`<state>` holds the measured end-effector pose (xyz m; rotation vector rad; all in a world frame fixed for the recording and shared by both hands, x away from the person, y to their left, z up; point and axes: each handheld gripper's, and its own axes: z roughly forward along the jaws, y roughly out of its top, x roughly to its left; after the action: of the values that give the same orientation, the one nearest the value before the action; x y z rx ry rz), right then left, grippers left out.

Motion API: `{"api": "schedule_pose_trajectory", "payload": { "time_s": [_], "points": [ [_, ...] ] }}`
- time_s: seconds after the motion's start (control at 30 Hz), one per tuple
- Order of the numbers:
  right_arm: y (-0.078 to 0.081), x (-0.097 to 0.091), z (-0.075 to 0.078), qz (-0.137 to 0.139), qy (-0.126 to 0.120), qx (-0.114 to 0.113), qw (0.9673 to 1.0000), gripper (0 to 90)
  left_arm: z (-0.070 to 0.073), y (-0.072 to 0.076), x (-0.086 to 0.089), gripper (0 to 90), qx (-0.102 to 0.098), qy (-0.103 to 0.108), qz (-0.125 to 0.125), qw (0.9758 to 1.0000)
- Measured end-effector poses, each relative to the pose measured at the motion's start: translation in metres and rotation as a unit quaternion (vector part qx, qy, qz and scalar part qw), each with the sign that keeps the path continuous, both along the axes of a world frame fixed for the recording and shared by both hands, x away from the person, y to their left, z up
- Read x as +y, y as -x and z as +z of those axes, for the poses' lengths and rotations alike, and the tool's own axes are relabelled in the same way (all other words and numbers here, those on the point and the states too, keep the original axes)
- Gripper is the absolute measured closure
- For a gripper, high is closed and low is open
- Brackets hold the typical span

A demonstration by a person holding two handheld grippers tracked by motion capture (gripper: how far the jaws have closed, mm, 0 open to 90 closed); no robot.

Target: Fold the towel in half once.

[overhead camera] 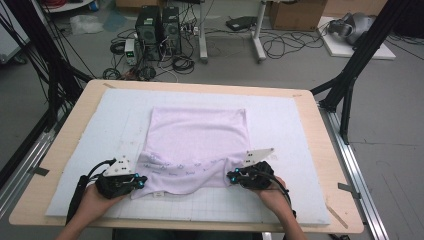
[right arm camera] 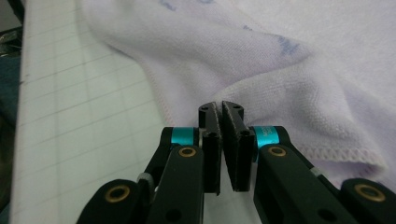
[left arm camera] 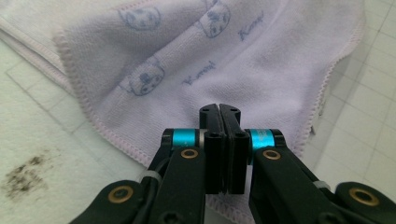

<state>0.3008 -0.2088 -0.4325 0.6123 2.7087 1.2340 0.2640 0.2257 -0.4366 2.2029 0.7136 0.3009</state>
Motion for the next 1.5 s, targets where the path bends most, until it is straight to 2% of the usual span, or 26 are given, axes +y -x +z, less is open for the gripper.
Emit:
{"api": "schedule_pose_trajectory", "payload": {
  "time_s": [0.13,0.23,0.37,0.4,0.47,0.5,0.6,0.73,0.87,0.9,0.97,1.0,1.03,1.07,1.17,1.27,1.3,1.33,1.37,1.4,1.47,1.5],
  "points": [
    [0.014,-0.015,0.015,0.009,-0.005,-0.006,0.9999,86.5,0.013,0.010,0.007,88.5,-0.008,0.014,-0.002,0.9999],
    [0.027,-0.026,0.027,0.014,-0.013,-0.006,0.9998,86.4,0.027,0.022,0.010,88.5,-0.021,0.019,-0.008,0.9996],
    [0.055,-0.036,0.048,0.050,-0.026,-0.004,0.9984,85.3,0.045,0.044,0.015,88.1,-0.035,0.040,-0.027,0.9982],
    [0.063,-0.039,0.055,0.056,-0.035,-0.005,0.9978,82.9,0.048,0.049,0.016,86.7,-0.035,0.049,-0.032,0.9977],
    [0.073,-0.044,0.064,0.060,-0.052,-0.008,0.9968,74.1,0.049,0.052,0.017,69.3,-0.032,0.045,-0.032,0.9979],
    [0.074,-0.045,0.065,0.058,-0.053,-0.009,0.9969,71.7,0.047,0.052,0.017,68.5,-0.033,0.041,-0.034,0.9980],
    [0.070,-0.041,0.055,0.048,-0.035,-0.012,0.9982,66.0,0.035,0.047,0.014,64.5,-0.024,0.031,-0.031,0.9988],
    [0.056,-0.031,0.024,0.046,-0.021,0.007,0.9987,64.3,0.015,0.042,0.005,63.2,-0.007,0.009,-0.041,0.9991],
    [0.053,-0.025,-0.003,0.045,0.008,0.023,0.9987,64.3,-0.003,0.040,0.000,63.4,0.009,-0.021,-0.047,0.9986],
    [0.054,-0.025,-0.008,0.042,0.012,0.024,0.9987,64.6,-0.004,0.040,0.001,63.7,0.002,-0.017,-0.047,0.9988],
    [0.055,-0.028,-0.013,0.032,-0.003,0.020,0.9993,67.3,-0.004,0.040,0.001,70.4,0.004,-0.012,-0.049,0.9987],
    [0.055,-0.029,-0.014,0.027,-0.004,0.021,0.9994,72.2,-0.003,0.041,0.001,79.1,0.008,-0.011,-0.053,0.9985],
    [0.055,-0.029,-0.013,0.031,-0.002,0.018,0.9994,80.8,-0.003,0.041,-0.001,85.7,0.006,-0.014,-0.053,0.9985],
    [0.055,-0.029,-0.012,0.036,0.003,0.023,0.9991,87.1,-0.002,0.042,-0.001,87.2,0.005,-0.017,-0.052,0.9985],
    [0.058,-0.029,-0.006,0.054,0.012,0.026,0.9981,88.3,0.002,0.047,0.000,88.1,0.001,-0.014,-0.052,0.9985],
    [0.068,-0.037,0.013,0.059,-0.010,0.013,0.9981,89.7,0.015,0.059,0.002,88.2,-0.011,0.001,-0.058,0.9983],
    [0.071,-0.040,0.020,0.074,-0.022,0.021,0.9968,89.3,0.020,0.063,0.004,88.1,-0.016,0.007,-0.062,0.9980],
    [0.075,-0.042,0.027,0.080,-0.029,0.018,0.9962,84.6,0.024,0.065,0.005,87.4,-0.014,0.020,-0.062,0.9978],
    [0.078,-0.044,0.032,0.073,-0.032,0.016,0.9966,77.3,0.027,0.065,0.006,84.1,-0.014,0.025,-0.061,0.9977],
    [0.078,-0.045,0.036,0.067,-0.028,0.018,0.9972,76.4,0.029,0.065,0.006,70.3,-0.019,0.024,-0.052,0.9982],
    [0.074,-0.046,0.037,0.053,-0.014,0.004,0.9985,71.0,0.029,0.059,0.006,66.1,-0.024,0.021,-0.045,0.9985],
    [0.068,-0.046,0.036,0.044,-0.013,0.005,0.9990,69.9,0.028,0.054,0.005,64.5,-0.024,0.023,-0.040,0.9987]
  ]
}}
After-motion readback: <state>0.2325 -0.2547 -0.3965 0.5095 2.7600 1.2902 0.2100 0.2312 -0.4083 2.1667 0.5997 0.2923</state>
